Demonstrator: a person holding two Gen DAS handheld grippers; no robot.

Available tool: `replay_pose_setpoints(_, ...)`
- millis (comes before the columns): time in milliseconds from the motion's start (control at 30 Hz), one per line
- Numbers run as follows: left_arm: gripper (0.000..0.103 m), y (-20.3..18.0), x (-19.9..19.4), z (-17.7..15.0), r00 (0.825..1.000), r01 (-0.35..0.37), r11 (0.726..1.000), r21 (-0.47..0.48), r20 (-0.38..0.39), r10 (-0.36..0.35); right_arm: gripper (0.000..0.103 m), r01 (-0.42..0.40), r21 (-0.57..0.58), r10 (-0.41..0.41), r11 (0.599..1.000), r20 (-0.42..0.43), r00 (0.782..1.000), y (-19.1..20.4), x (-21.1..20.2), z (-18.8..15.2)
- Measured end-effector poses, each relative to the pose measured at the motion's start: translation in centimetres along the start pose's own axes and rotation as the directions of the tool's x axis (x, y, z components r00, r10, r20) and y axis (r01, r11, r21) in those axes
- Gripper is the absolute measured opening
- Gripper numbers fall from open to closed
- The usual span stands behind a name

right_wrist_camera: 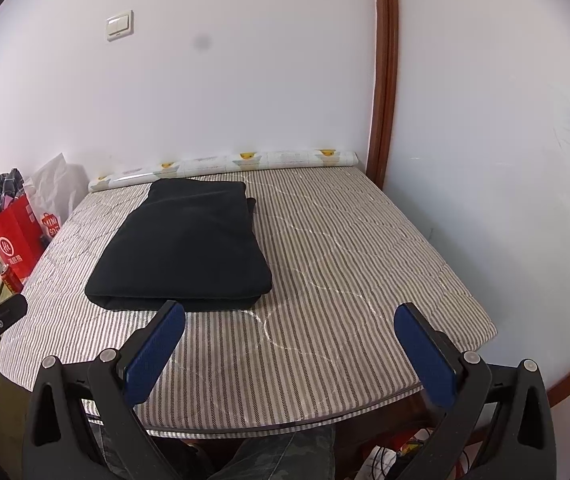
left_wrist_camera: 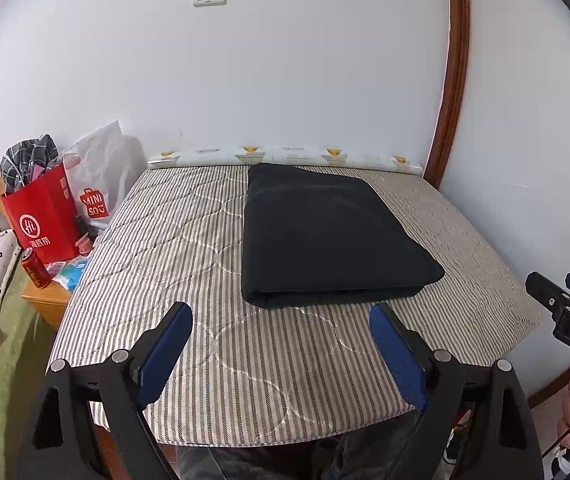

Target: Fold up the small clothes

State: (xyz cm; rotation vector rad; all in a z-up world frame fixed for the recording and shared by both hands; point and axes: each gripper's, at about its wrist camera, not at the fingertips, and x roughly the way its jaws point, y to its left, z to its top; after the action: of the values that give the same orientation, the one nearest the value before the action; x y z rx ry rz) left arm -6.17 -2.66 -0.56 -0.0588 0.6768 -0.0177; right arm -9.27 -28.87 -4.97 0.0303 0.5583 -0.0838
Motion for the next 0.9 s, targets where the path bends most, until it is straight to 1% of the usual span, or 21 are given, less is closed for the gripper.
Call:
replay_pose_setpoints(433,0.09,0.33,-0.12,-0.06,1.0,0.0,1.0,-0.003,0.001,0.0,0.103,-0.005,0.001,0.005,1.0,0.002,1.0,0.32,-0.04,-0.05)
replay_pose_setpoints(900,0.09,0.57,-0.17,-0.05,1.0,0.002,1.0,-0.004,-0.002,-0.002,0.103,-0.012,0.008,0.012,1.0,-0.001,1.0,-0.27,0.13,0.06)
